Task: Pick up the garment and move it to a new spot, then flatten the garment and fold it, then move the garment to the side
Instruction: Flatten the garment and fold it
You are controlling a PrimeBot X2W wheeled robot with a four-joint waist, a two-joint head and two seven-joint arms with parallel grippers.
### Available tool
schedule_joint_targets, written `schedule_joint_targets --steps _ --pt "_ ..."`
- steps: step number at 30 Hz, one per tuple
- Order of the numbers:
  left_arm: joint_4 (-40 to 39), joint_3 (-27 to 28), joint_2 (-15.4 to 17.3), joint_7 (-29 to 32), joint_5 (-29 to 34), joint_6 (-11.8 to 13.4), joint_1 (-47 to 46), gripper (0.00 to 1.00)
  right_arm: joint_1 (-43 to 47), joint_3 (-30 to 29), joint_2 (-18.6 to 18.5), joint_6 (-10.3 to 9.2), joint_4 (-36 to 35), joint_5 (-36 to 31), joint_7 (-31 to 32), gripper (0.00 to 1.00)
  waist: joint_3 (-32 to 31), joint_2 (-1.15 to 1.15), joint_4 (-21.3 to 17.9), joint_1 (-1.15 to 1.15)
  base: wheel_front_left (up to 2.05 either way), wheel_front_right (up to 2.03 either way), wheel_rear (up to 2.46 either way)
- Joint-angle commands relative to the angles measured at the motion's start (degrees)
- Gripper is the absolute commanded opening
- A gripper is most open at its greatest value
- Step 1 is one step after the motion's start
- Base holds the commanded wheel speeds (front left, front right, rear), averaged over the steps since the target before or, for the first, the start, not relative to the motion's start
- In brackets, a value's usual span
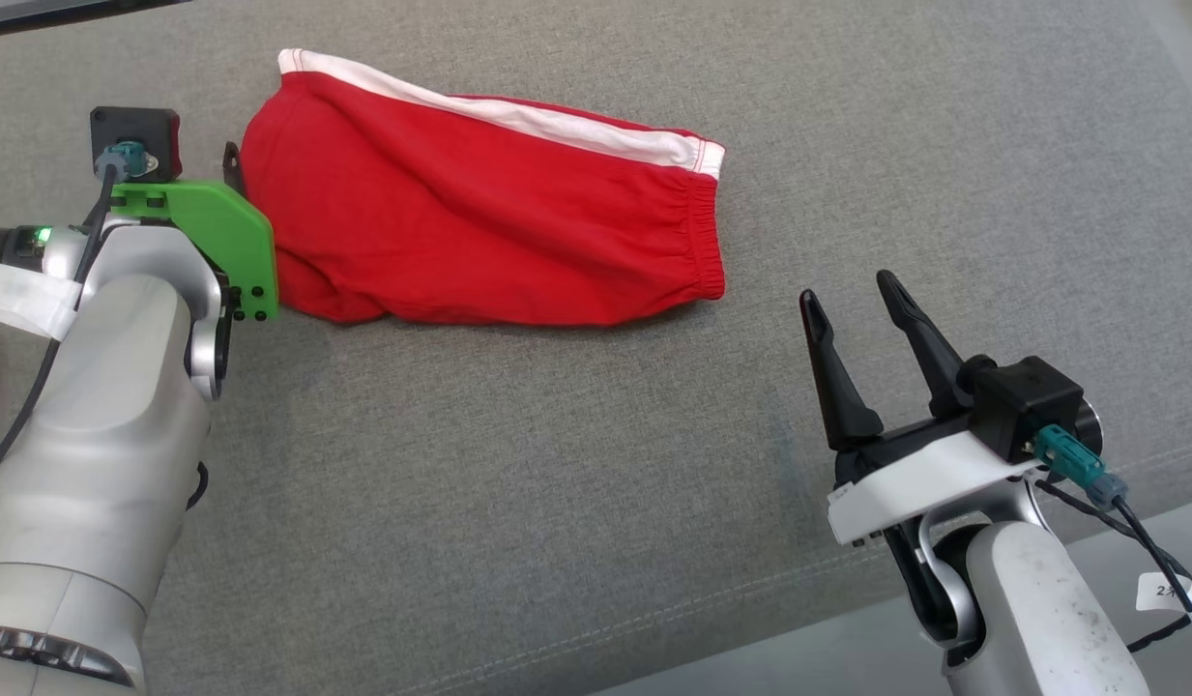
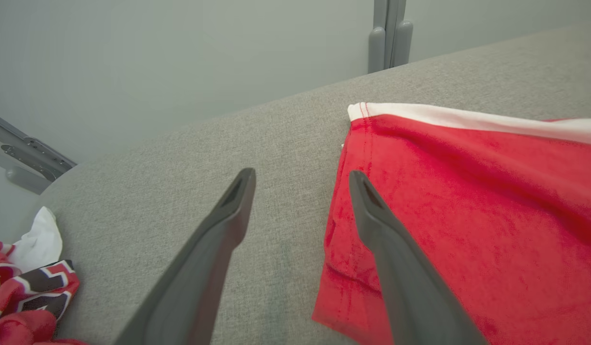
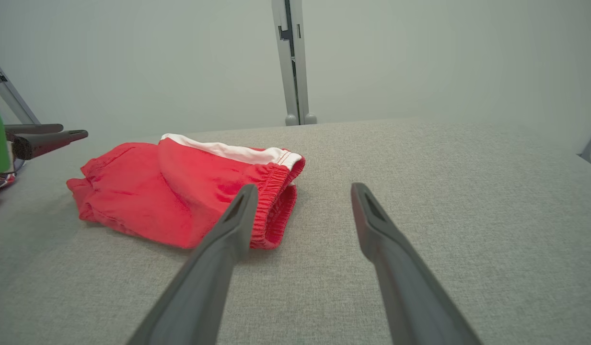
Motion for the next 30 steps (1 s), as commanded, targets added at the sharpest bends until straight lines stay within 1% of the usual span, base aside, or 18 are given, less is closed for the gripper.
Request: schedule_joint_targets --steps 1,5,14,19,22,27,30 --pt "0.7 -0.2 0.6 0.6 -0.1 0.2 0.3 1.00 0.8 0.1 0.0 0.00 0.0 0.5 -0.2 1.00 1.1 0.00 -0.8 0.00 0.00 0.00 0.00" --pt "2.7 -0.9 0.7 3.7 0.4 0.6 -1.0 1.00 1.1 0.1 0.0 0.00 -0.4 0.9 -0.3 1.00 2.6 0.00 -1.2 0.00 0.00 0.00 0.00" --pt "6.1 -1.2 0.0 11.3 -1.0 1.7 -2.0 1.00 1.0 -0.5 0.0 0.00 -0.7 1.3 0.1 1.00 4.0 0.00 -0.7 0.00 0.00 0.00 0.00" --pt "6.3 -0.9 -1.1 14.5 -2.8 0.2 -1.7 1.00 0.7 -0.8 0.0 0.00 -0.6 1.4 0.1 1.00 4.0 0.00 0.2 0.00 0.00 0.00 0.00" --pt "5.3 -0.4 -1.5 14.8 -3.5 -0.1 -2.0 1.00 0.3 -1.0 0.0 0.00 -0.4 1.4 0.3 1.00 3.8 0.00 0.6 0.00 0.00 0.00 0.00" --pt "3.1 -0.1 -0.7 12.1 -3.5 1.1 -2.9 1.00 -0.1 -0.9 0.0 0.00 0.1 1.5 0.2 1.00 3.2 0.00 0.9 0.00 0.00 0.00 0.00" --pt "2.2 0.1 -0.8 12.3 -4.0 1.0 -2.9 1.00 -0.1 -0.6 0.0 0.00 0.5 1.6 0.2 1.00 2.9 0.00 0.9 0.00 0.00 0.00 0.00"
